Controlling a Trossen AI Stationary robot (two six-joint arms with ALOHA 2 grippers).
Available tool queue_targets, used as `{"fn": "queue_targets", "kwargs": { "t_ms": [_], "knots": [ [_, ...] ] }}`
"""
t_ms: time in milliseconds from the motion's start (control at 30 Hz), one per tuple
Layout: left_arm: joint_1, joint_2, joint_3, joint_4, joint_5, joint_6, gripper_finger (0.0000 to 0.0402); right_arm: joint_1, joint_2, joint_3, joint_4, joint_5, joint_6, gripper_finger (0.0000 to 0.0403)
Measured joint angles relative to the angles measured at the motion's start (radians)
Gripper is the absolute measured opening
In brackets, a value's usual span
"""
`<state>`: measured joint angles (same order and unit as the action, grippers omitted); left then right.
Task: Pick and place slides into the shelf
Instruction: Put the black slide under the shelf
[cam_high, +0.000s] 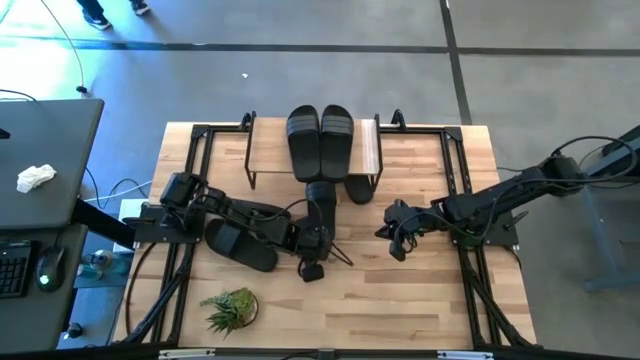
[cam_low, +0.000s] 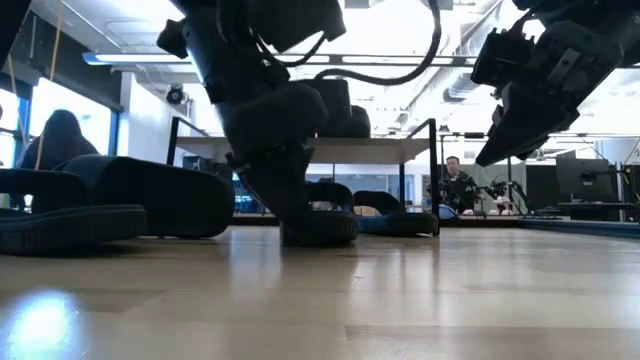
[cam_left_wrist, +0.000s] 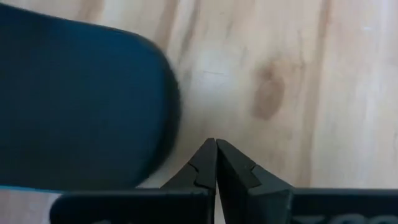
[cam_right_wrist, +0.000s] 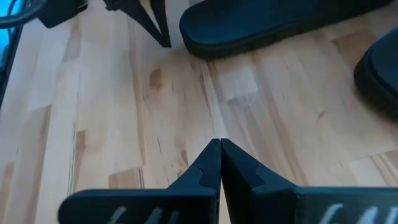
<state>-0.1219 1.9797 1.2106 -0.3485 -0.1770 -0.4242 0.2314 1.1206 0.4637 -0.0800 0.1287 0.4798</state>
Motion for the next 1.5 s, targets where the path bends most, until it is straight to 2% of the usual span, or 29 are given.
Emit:
{"fn": "queue_targets", "kwargs": {
  "t_ms": [167, 533, 800, 967, 1267, 1500],
  "knots": [
    [0.066, 0.000, 0.000, 0.003, -0.048, -0.002, 0.0000, 0.000, 0.000, 0.000, 0.002, 0.003, -0.008, 0.0000],
    [0.188, 0.000, 0.000, 0.019, -0.028, 0.072, 0.0000, 0.000, 0.000, -0.001, 0.003, 0.016, -0.014, 0.0000],
    [0.216, 0.000, 0.000, 0.111, -0.042, 0.112, 0.0000, -0.002, 0.000, -0.001, 0.003, 0.029, -0.035, 0.0000],
    [0.198, -0.003, 0.001, 0.075, -0.048, 0.123, 0.0000, -0.002, 0.000, -0.001, 0.003, 0.029, -0.035, 0.0000],
    [0.148, -0.090, 0.001, -0.199, -0.234, -0.045, 0.0000, -0.002, 0.000, -0.001, 0.003, 0.029, -0.035, 0.0000],
    [0.200, -0.099, 0.001, -0.200, -0.233, -0.224, 0.0000, -0.002, 0.000, -0.001, 0.002, 0.032, -0.035, 0.0000]
  ]
}}
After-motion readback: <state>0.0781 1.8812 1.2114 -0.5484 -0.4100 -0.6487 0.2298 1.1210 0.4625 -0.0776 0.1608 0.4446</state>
